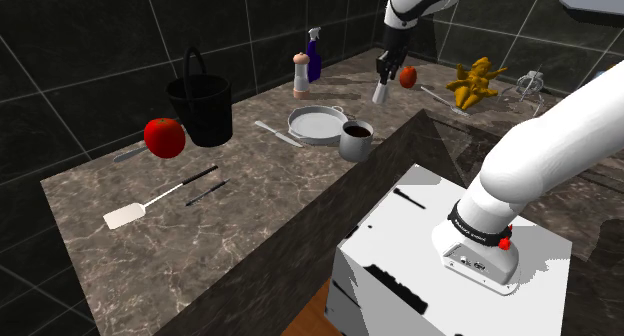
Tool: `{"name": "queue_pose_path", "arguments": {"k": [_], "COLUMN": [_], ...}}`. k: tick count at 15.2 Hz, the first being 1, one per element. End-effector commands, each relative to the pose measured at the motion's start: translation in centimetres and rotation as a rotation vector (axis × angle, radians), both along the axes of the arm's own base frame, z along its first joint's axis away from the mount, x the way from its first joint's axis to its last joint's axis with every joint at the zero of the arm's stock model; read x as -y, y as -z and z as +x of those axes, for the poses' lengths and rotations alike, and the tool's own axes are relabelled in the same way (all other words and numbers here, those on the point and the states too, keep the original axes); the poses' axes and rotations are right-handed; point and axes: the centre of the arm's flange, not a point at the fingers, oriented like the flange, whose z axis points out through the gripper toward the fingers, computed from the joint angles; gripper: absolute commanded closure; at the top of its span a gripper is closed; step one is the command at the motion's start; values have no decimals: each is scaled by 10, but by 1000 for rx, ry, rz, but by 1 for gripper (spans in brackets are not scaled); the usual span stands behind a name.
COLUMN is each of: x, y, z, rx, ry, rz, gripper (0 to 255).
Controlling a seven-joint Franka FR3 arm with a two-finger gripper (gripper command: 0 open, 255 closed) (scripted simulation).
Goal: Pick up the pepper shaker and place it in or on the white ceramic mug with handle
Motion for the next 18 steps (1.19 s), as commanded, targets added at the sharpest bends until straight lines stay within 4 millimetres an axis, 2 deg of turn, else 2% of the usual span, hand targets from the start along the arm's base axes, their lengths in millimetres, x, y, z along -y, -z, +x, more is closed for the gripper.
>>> {"name": "queue_pose_path", "arguments": {"k": [1, 10, 18], "x": [-1, -1, -103], "y": [-12, -57, -81], "z": [0, 0, -16], "rx": [0, 0, 0], "ry": [0, 0, 0], "rz": [0, 0, 0], "gripper": [255, 255, 255]}}
